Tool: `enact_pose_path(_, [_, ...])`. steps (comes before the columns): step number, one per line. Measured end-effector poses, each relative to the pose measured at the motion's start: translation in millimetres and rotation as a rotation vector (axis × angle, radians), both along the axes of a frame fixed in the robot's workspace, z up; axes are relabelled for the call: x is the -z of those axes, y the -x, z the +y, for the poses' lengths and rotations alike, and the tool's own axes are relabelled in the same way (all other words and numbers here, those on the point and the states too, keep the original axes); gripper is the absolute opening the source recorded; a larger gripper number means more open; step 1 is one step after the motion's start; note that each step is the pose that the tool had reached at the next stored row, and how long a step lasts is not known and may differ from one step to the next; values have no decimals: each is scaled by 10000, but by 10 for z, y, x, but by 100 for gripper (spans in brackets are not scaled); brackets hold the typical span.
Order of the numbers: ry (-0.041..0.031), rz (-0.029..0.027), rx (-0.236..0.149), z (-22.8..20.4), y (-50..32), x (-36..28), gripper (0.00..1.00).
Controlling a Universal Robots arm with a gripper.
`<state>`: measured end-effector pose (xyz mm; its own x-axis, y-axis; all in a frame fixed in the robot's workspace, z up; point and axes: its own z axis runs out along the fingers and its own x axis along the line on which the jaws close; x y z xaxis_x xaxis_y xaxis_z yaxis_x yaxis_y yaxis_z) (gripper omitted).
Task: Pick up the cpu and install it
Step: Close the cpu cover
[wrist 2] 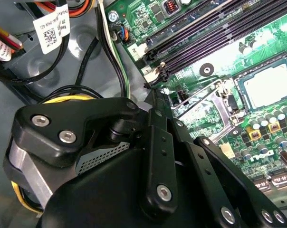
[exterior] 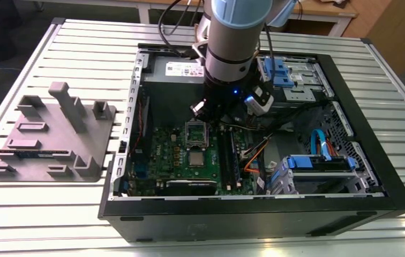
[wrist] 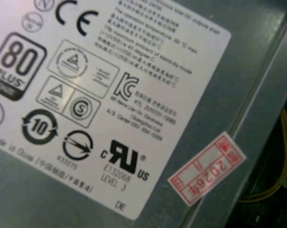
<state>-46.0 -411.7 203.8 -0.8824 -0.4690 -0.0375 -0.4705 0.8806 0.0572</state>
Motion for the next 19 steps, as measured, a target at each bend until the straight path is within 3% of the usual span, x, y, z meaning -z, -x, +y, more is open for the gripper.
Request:
enact_pose_path(10, [-2, -4, -72, -1, 12, 15, 10])
enact_pose_path(19, [24, -3, -114, -7, 13, -40, 10])
